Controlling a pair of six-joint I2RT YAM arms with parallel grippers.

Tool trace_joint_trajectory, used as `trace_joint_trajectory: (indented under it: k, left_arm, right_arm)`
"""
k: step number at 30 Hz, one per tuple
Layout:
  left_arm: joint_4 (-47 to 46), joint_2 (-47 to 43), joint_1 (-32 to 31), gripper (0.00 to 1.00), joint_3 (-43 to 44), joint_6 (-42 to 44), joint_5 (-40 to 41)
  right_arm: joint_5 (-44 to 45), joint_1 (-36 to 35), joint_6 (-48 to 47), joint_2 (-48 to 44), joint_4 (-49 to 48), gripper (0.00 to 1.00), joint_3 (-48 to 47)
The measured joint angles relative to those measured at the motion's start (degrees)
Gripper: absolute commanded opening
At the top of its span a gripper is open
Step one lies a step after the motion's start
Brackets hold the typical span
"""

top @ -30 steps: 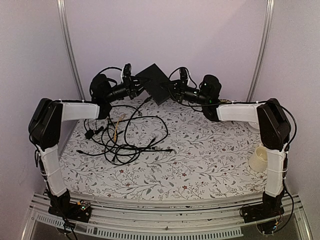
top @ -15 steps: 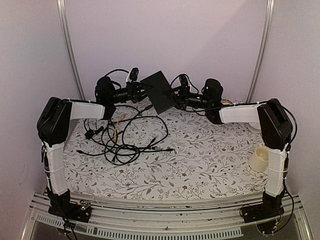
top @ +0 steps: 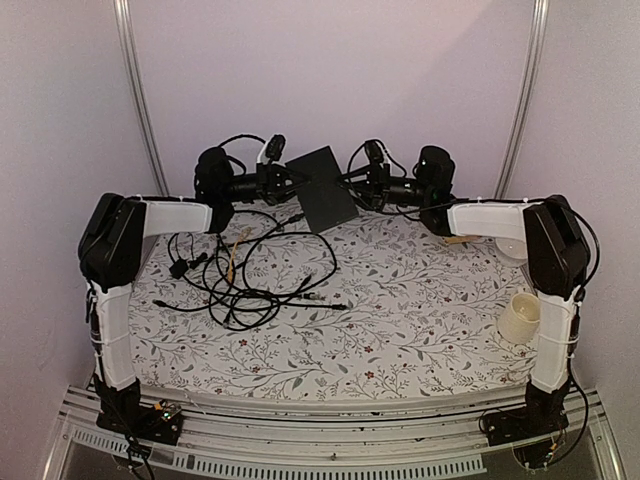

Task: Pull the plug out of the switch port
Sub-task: Adjust the switch port at the center of the board.

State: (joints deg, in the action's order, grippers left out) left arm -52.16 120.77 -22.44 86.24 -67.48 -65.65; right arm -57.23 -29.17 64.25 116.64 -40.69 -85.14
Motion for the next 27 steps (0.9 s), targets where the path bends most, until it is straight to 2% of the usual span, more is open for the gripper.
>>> trace_joint_trajectory:
  k: [4,7,11,13,20,25,27]
  left_arm:
    - [2.49,0.00,0.00,0.00,1.57,1.99,-0.42]
    - [4.92,0.02,-0.07,0.00,2.56,3.58,-0.57]
    - [8.81,0.15,-0.04,0.00,3.76,3.56,-0.57]
    - [10.34,0.20,0.02,0.00,4.09,3.56,-0.44]
    - [11.82,0.37,0.07,0.00,4.35,4.63,-0.22]
    - [11.76,-1.03,0.11,0.25,1.55,5.07,1.22]
    - [10.45,-2.19,0.37,0.31,-0.81,4.66,2.08]
  right_arm:
    - [-1.07,0.04,-1.05,0.83,3.17,0.38,-2.93]
    - [-1.77,-0.07,-2.43,1.97,6.23,0.31,-5.51]
    - [-1.84,-0.11,-6.43,3.21,8.31,0.10,-7.61]
    - [-1.88,-0.04,-7.45,3.61,9.29,0.03,-8.22]
    - [-1.97,0.07,-8.79,3.76,11.32,0.02,-8.98]
    - [-2.10,0.02,-9.09,3.76,12.20,0.02,-8.98]
    - [-2.29,-0.13,-8.96,3.87,12.33,0.01,-8.98]
